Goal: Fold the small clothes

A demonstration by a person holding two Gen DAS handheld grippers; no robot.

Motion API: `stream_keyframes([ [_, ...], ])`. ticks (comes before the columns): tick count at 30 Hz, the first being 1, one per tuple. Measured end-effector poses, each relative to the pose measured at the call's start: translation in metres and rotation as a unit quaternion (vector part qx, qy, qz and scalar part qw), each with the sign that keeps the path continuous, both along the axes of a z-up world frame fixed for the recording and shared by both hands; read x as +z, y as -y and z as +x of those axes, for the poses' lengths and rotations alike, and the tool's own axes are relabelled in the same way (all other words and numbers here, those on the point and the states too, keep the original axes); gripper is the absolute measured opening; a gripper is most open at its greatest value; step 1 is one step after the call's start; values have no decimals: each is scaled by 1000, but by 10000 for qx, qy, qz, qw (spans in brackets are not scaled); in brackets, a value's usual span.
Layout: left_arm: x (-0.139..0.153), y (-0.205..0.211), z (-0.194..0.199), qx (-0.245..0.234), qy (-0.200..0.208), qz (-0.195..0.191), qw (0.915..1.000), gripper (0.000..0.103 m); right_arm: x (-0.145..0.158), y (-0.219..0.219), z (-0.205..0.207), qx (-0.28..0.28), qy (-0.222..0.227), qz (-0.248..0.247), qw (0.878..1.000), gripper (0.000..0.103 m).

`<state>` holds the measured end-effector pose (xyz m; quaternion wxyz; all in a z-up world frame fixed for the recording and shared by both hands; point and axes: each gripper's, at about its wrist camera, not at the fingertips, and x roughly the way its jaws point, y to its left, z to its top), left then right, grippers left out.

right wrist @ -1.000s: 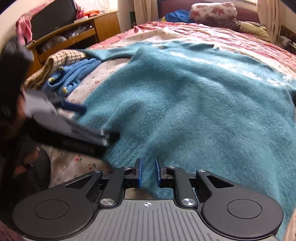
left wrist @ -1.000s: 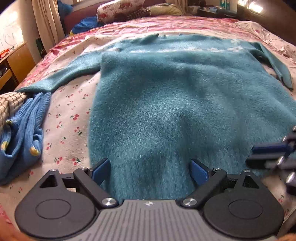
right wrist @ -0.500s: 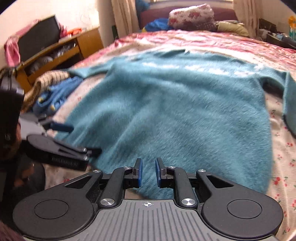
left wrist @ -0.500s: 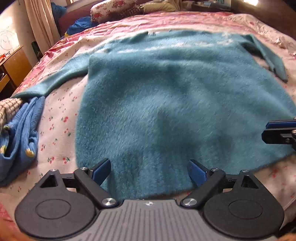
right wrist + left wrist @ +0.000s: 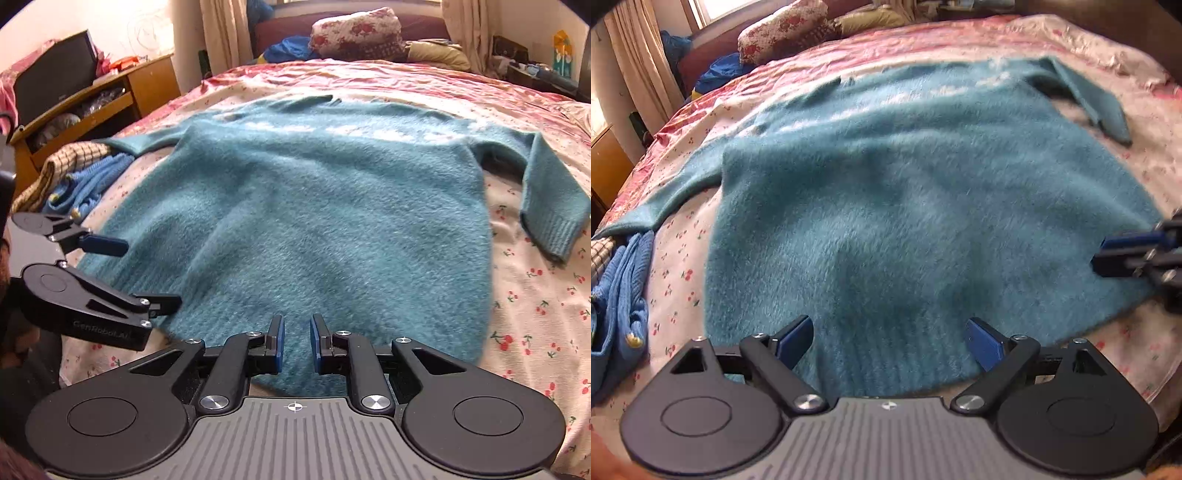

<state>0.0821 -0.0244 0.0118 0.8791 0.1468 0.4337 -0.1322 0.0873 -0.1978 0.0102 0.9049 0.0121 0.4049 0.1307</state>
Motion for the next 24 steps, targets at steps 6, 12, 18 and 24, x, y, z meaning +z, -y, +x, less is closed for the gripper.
stream_keyframes([
  [6, 8, 19, 10, -88, 152, -143, 9997, 95, -1, 6, 0, -81, 45, -52, 9999, 17],
  [12, 6, 43, 20, -304, 115, -191, 9993, 95, 7, 26, 5, -357, 214, -114, 9991, 17],
  [18, 5, 65, 26, -569, 136, -238, 9980, 95, 10, 55, 13, -723, 254, -81, 9970, 17],
  [24, 5, 94, 41, -720, 135, -354, 9967, 95, 9, 90, 36, -1375, 446, -257, 9892, 18],
])
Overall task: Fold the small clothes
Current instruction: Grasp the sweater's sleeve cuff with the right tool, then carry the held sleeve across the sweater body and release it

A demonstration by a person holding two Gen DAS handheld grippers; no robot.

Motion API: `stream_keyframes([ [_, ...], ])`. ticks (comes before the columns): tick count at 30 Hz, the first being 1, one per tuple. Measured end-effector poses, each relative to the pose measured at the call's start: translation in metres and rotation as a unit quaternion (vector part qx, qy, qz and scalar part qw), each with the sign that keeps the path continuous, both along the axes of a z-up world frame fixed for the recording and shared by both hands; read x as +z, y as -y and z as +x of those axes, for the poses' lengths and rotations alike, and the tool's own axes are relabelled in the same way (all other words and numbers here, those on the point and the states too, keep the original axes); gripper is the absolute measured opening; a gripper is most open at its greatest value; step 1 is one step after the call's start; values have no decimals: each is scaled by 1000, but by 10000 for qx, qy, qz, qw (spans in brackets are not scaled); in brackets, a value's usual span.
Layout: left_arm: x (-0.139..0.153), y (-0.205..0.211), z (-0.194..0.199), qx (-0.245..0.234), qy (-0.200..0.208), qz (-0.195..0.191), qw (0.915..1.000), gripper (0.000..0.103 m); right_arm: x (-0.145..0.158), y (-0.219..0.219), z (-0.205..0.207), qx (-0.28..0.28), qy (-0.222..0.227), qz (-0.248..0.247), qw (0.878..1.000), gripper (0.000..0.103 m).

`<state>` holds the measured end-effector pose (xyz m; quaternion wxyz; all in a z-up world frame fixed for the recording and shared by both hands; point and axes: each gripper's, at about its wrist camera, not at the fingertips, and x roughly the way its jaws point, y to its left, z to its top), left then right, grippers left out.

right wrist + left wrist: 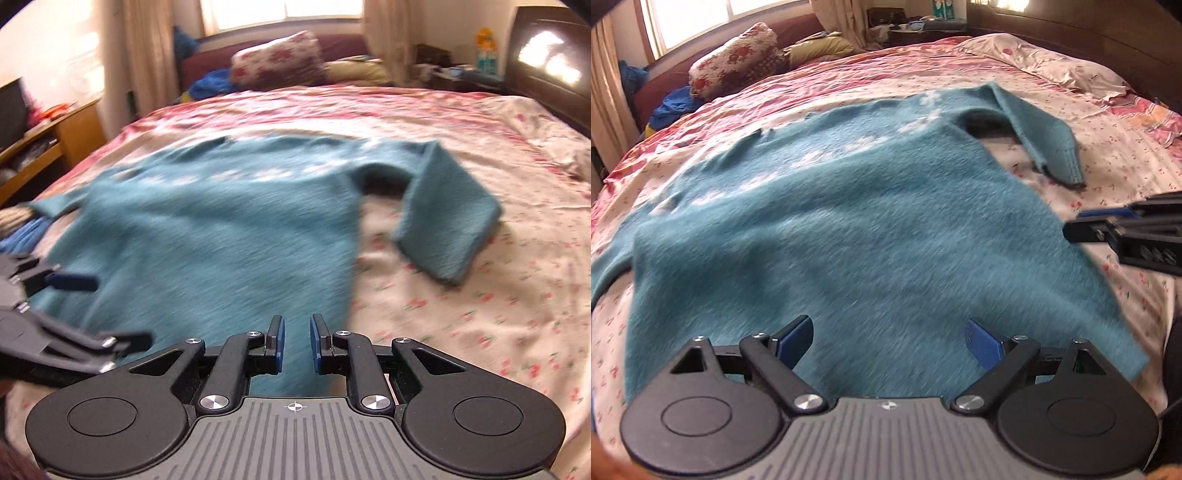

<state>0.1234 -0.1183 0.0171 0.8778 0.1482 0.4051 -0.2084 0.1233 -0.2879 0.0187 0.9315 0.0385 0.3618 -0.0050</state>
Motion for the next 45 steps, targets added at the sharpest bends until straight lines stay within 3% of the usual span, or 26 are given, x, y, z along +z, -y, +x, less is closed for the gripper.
stream_keyframes([
  [5, -2, 23, 11, -154, -42, -93, 9998, 95, -7, 26, 27, -520, 138, -289, 9981, 22],
  [12, -5, 41, 24, -223, -62, -182, 9996, 95, -18, 33, 54, -607, 258, -633, 9958, 33],
  [18, -6, 40, 26, -221, -101, -297, 9993, 95, -31, 39, 71, -692, 148, -936, 9931, 32],
  [21, -7, 36, 26, -202, -157, -378, 9990, 95, -31, 47, 73, -801, 70, -816, 9934, 23],
  [24, -8, 31, 26, -182, -173, -455, 9986, 95, -23, 57, 72, -868, -15, -435, 9953, 6],
  [27, -6, 23, 24, -168, -107, -506, 9985, 95, -5, 67, 70, -960, -53, 153, 9952, 6],
  [29, -4, 18, 22, -145, -26, -529, 9985, 95, 11, 75, 69, -958, -18, 801, 9922, 6],
  [32, -1, 8, 21, -81, 100, -567, 9983, 95, 36, 78, 73, -873, 149, 1617, 9829, 6],
  [37, 4, -14, 26, 116, 260, -724, 9970, 95, 71, 62, 98, -539, 325, 2541, 9651, 6],
  [40, 6, -29, 31, 283, 369, -821, 9955, 95, 83, 39, 124, -287, 325, 2842, 9578, 6],
  [45, 5, -58, 44, 576, 582, -899, 9926, 95, 89, -11, 175, 119, 294, 2941, 9552, 6],
])
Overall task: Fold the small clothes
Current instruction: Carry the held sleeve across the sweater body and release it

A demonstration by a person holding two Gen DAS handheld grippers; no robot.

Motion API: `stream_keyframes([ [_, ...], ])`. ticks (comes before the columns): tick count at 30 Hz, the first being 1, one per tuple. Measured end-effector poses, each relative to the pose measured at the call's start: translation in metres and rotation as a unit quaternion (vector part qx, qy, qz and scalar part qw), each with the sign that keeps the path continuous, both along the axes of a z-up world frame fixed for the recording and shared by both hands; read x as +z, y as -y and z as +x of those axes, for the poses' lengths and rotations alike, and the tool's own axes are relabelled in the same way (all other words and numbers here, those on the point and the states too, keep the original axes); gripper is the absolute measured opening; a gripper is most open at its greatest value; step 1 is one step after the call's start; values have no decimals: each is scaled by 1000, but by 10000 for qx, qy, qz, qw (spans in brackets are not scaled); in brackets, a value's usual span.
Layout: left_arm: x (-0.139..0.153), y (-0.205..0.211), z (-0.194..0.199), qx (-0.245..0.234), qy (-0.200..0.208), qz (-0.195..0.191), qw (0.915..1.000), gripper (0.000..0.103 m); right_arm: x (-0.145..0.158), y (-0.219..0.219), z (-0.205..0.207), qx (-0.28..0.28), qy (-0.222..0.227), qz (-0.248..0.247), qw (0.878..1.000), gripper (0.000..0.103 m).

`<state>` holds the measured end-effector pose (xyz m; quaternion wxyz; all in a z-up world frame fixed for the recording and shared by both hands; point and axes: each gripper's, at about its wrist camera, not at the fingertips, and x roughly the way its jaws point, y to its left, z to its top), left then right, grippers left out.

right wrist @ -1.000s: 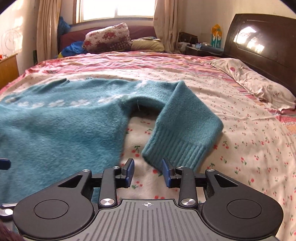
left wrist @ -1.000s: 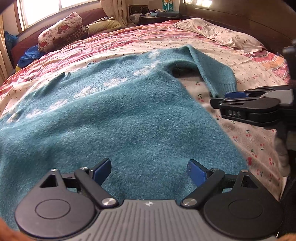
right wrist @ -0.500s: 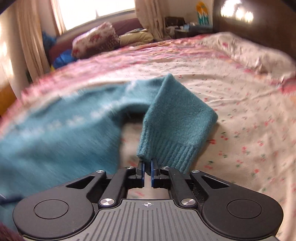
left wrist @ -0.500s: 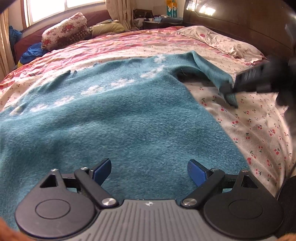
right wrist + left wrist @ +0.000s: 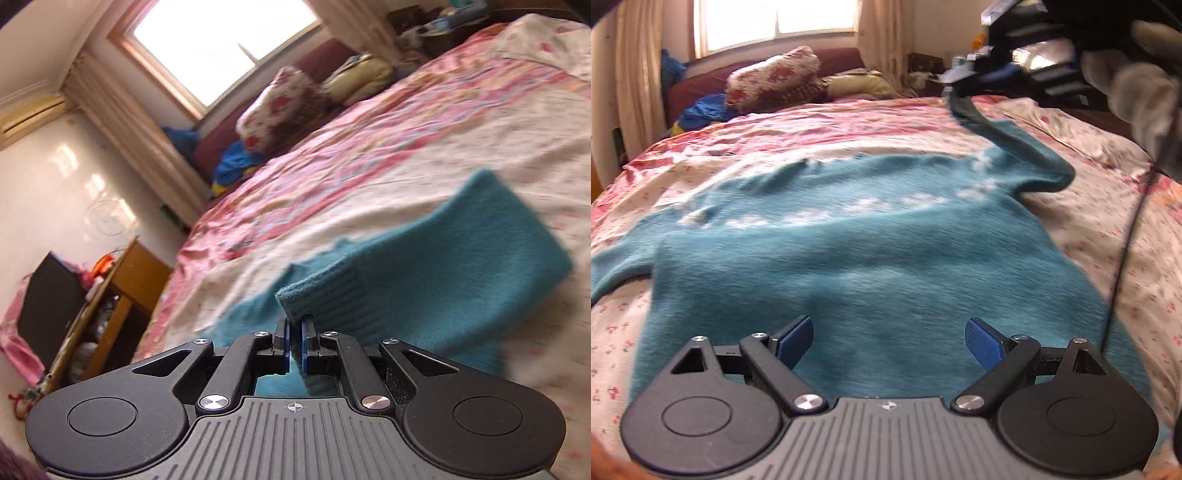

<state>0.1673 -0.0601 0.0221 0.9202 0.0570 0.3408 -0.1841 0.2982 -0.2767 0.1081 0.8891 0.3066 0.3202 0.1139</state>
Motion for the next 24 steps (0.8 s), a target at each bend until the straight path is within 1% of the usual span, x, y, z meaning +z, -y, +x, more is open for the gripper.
stream_keyframes([
  [6, -7, -41, 15, 452, 59, -182, 9988, 95, -7, -75, 63, 514, -27, -71, 9986, 6],
  [9, -11, -59, 23, 635, 35, -305, 9975, 95, -13, -113, 85, 772, 4, -219, 9968, 6],
  [12, -16, -70, 28, 794, 104, -222, 9965, 95, -24, -145, 104, 895, -29, -374, 9953, 6],
  [14, -19, -77, 30, 885, 139, -167, 9958, 95, -33, -162, 116, 916, -17, -546, 9943, 6],
  [16, -21, -84, 31, 907, 120, -241, 9955, 95, -44, -172, 126, 875, -57, -730, 9935, 6],
  [17, -22, -86, 32, 921, 102, -288, 9953, 95, -51, -177, 131, 904, -119, -797, 9926, 6],
  [19, -24, -88, 33, 948, 67, -340, 9949, 95, -67, -190, 139, 1146, -370, -886, 9888, 5],
  [20, -25, -89, 33, 954, 62, -337, 9949, 95, -73, -197, 139, 1156, -391, -968, 9878, 5],
  [21, -27, -88, 33, 957, 72, -310, 9949, 95, -77, -203, 138, 1187, -341, -1101, 9862, 6],
  [22, -28, -88, 34, 957, 90, -272, 9950, 95, -78, -209, 136, 1235, -283, -1219, 9844, 11],
  [24, -31, -86, 32, 950, 127, -217, 9952, 95, -84, -214, 139, 1333, -391, -1356, 9810, 11],
])
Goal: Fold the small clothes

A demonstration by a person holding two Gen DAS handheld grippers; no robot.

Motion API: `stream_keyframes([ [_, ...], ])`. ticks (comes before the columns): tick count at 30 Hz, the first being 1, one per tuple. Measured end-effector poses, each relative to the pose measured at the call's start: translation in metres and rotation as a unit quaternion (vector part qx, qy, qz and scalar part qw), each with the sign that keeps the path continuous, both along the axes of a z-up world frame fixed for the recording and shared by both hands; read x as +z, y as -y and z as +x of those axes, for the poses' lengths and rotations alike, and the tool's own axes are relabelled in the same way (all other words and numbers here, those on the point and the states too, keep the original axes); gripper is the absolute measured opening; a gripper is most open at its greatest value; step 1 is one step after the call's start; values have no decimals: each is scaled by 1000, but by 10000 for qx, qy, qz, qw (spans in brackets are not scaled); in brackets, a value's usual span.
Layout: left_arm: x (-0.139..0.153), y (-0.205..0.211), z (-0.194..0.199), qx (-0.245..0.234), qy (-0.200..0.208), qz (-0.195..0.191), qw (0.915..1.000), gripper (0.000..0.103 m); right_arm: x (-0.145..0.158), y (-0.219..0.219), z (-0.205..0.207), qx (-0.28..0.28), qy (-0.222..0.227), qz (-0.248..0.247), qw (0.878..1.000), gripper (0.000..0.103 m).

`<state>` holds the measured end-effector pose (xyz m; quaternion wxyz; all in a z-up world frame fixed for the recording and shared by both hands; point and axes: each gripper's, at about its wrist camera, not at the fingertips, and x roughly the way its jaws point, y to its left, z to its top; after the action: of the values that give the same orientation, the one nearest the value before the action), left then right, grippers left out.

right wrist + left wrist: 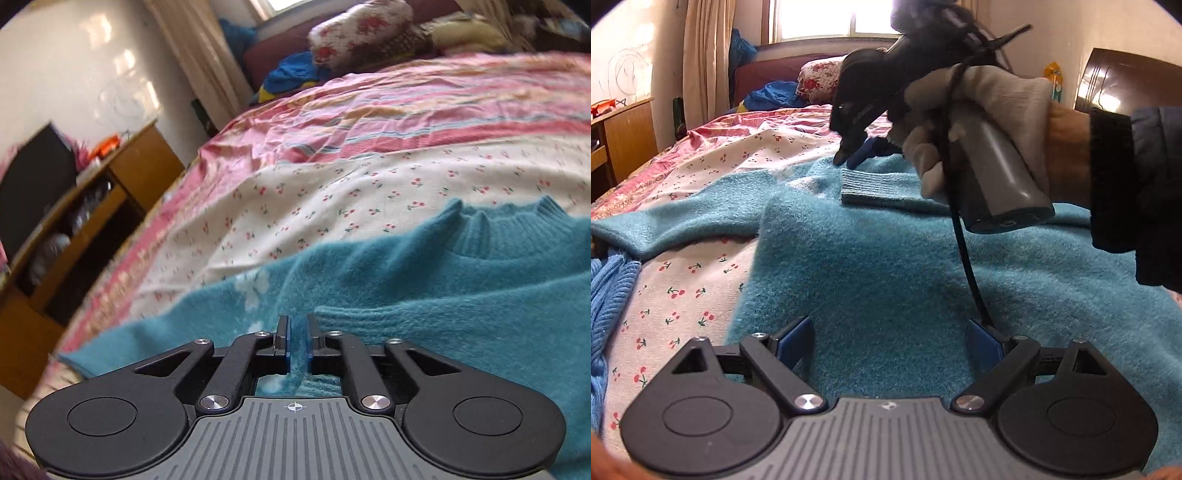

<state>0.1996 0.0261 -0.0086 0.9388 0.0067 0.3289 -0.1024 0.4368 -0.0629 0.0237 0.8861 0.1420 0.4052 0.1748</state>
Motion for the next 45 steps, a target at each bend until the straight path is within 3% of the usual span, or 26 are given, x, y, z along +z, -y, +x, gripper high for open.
stream_keyframes([
  [3, 0, -1, -2, 4, 52, -35, 10000, 95, 6, 10, -9, 22, 48, 167, 9998, 11],
  [7, -1, -4, -1, 41, 47, -102, 9999, 95, 16, 24, -28, 106, 328, -178, 9992, 11],
  [11, -5, -2, -3, 53, 1, -32, 10000, 95, -12, 35, -30, -58, -130, -786, 9968, 11],
  [13, -4, -3, -3, 85, 25, -25, 10000, 95, -14, 43, -37, -59, -48, -655, 9978, 11],
  [18, 18, -27, -4, 652, 263, -284, 9971, 95, 2, 59, -70, -133, 419, -351, 9984, 11],
  [21, 27, -51, 7, 1100, 365, -149, 9931, 95, -8, 61, -85, -62, 468, -370, 9982, 11],
  [27, 46, -117, 41, 2132, 455, 303, 9755, 95, -32, 64, -100, -124, 607, -311, 9976, 11],
  [35, 32, -196, 99, 3732, 265, -535, 9258, 94, -45, 66, -113, -194, 1058, -217, 9940, 11],
  [39, 28, -198, 117, 4047, 406, -528, 9120, 94, -49, 71, -113, -238, 1042, -16, 9943, 10],
  [41, 27, -194, 120, 4076, 419, -703, 9095, 93, -51, 73, -112, -256, 1035, 90, 9943, 10],
  [45, 23, -180, 126, 3861, 386, -949, 9168, 91, -53, 76, -112, -278, 1024, 214, 9941, 10],
])
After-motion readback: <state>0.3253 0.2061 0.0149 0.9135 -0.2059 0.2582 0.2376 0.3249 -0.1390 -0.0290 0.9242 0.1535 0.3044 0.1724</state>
